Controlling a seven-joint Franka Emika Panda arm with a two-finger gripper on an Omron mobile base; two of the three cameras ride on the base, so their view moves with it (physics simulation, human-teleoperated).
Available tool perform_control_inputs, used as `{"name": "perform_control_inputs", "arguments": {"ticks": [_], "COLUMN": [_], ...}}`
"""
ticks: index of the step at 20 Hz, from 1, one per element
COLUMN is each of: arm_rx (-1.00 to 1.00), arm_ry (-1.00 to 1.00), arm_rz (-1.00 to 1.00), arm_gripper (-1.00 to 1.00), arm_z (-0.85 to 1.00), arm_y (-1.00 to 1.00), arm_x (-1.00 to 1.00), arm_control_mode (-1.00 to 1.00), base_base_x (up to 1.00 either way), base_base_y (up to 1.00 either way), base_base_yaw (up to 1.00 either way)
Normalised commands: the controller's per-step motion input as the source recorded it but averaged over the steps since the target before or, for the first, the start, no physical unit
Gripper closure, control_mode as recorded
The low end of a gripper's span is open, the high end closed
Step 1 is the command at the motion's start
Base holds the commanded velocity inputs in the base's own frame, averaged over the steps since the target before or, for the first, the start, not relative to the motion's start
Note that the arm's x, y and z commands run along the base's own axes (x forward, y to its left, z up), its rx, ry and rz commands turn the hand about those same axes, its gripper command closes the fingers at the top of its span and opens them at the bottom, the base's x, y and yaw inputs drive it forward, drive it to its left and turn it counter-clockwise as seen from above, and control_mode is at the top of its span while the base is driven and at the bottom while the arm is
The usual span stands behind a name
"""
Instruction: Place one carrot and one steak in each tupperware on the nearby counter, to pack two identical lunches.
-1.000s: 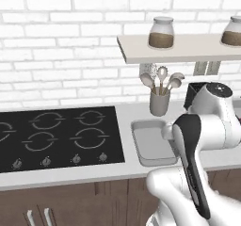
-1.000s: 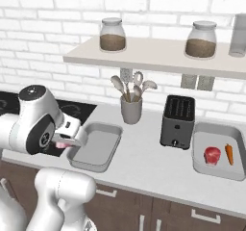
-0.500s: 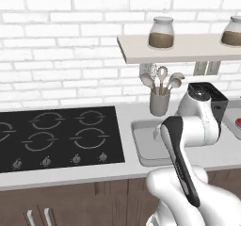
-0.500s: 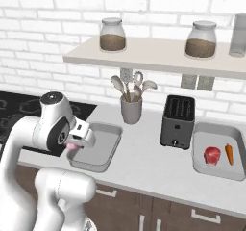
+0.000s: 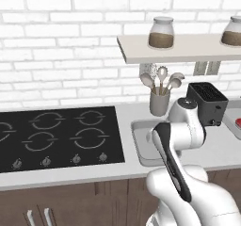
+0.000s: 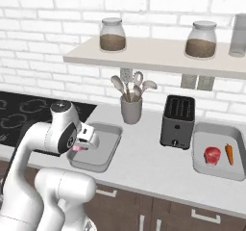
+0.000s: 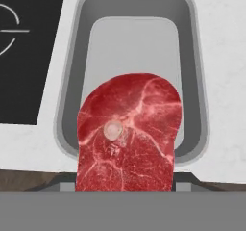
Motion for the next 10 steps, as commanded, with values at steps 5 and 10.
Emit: {"name": "perform_control_inputs", "arguments": {"ticks": [5, 10], "arm_rx": [0.00, 0.00], "arm_ry": [0.00, 0.00], "arm_rz": [0.00, 0.00], "arm_gripper": [1.00, 1.00], "arm_z": [-0.24, -0.32], "arm_y": [0.03, 0.00], "arm_x": [0.33, 0.35], "arm_control_mode": [-1.00, -1.00], "base_base_x": [0.00, 0.00], "base_base_y": [0.00, 0.00], "base_base_yaw": [0.00, 0.00]}}
